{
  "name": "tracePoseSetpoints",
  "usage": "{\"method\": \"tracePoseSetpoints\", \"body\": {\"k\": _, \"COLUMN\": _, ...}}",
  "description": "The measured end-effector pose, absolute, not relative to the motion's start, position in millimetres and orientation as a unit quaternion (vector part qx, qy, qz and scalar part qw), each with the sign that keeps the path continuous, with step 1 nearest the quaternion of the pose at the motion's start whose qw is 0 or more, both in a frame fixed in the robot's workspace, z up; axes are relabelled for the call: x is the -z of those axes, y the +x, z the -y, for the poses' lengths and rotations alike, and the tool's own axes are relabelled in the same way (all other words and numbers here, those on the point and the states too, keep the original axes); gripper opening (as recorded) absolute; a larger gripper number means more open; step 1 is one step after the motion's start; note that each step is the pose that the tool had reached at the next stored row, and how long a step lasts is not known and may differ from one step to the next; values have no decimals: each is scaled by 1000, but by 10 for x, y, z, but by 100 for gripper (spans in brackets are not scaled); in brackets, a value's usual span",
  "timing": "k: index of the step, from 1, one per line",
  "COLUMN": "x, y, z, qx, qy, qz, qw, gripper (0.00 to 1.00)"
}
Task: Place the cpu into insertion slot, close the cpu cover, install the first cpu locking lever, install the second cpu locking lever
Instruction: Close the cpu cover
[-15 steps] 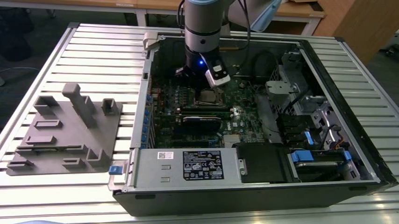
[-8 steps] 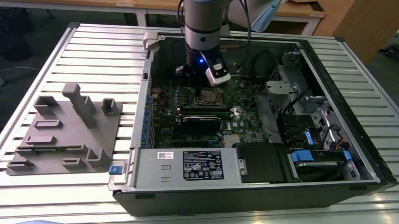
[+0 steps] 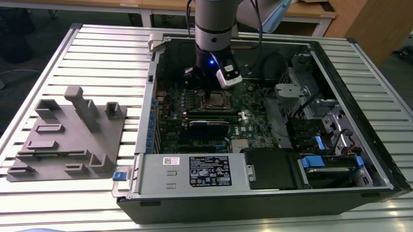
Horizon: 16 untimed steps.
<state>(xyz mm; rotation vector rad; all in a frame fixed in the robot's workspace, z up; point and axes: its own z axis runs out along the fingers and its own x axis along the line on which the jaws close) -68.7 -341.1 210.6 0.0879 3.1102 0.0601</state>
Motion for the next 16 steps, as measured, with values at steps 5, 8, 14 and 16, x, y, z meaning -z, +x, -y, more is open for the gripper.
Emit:
{"method": "tracePoseSetpoints", "body": {"k": 5, "x": -2106, "y": -572, "z": 3411, "qx": -19, "qy": 28, "qz": -999, "qw": 15, "gripper": 11}}
{"method": "tracePoseSetpoints", "body": {"k": 8, "x": -2111, "y": -519, "z": 3411, "qx": -19, "qy": 28, "qz": -999, "qw": 15, "gripper": 11}}
{"method": "tracePoseSetpoints", "body": {"k": 14, "x": -2169, "y": -511, "z": 3411, "qx": -19, "qy": 28, "qz": -999, "qw": 15, "gripper": 11}}
{"method": "tracePoseSetpoints", "body": {"k": 16, "x": -2170, "y": -488, "z": 3411, "qx": -19, "qy": 28, "qz": -999, "qw": 15, "gripper": 11}}
